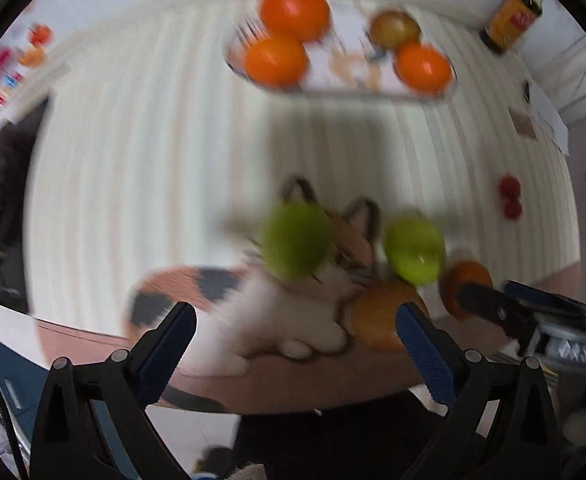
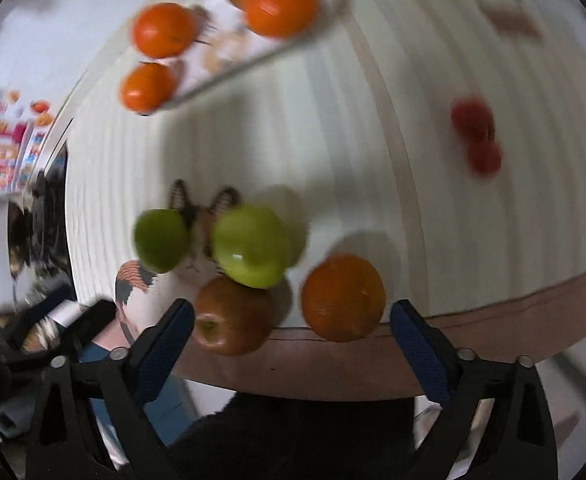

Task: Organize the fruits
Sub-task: 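Grasp a red-brown apple with the left gripper while the right gripper grasps an orange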

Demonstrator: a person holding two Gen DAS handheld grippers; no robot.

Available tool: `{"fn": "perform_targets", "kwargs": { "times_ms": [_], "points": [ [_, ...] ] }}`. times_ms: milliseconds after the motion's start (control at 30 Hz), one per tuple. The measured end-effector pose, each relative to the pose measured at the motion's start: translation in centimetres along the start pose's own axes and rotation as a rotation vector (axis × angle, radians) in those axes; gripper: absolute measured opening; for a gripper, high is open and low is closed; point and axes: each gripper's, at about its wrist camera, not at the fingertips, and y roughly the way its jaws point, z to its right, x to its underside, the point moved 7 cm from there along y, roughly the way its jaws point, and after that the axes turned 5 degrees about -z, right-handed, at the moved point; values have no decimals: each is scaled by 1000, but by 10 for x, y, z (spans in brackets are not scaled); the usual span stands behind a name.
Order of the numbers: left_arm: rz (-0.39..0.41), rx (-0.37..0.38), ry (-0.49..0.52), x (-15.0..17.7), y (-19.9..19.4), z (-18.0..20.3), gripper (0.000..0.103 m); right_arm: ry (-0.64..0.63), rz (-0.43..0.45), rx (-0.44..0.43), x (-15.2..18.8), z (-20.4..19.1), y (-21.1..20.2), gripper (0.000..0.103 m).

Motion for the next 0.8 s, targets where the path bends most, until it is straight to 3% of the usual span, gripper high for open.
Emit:
{"fn": "perform_targets", "kwargs": {
  "times_ms": [300,533,567,600,667,800],
  "points": [
    [-69,30,82,10,26,39,102,27,-48,-13,1,30,42,59],
    [-142,22,205,11,60,81,102,48,4,15,1,57,23,59],
    [-142,13,224,11,65,87,93,48,3,22,2,61,22,59],
    [-140,10,232,11,68,89,74,47,2,30,2,64,22,59],
    [-128,-29,253,11,70,89,65,45,-5,33,2,67,22,59],
    [-98,-34,220,12,63,70,65,22,-9,19,-2,59,21,59]
  ]
}}
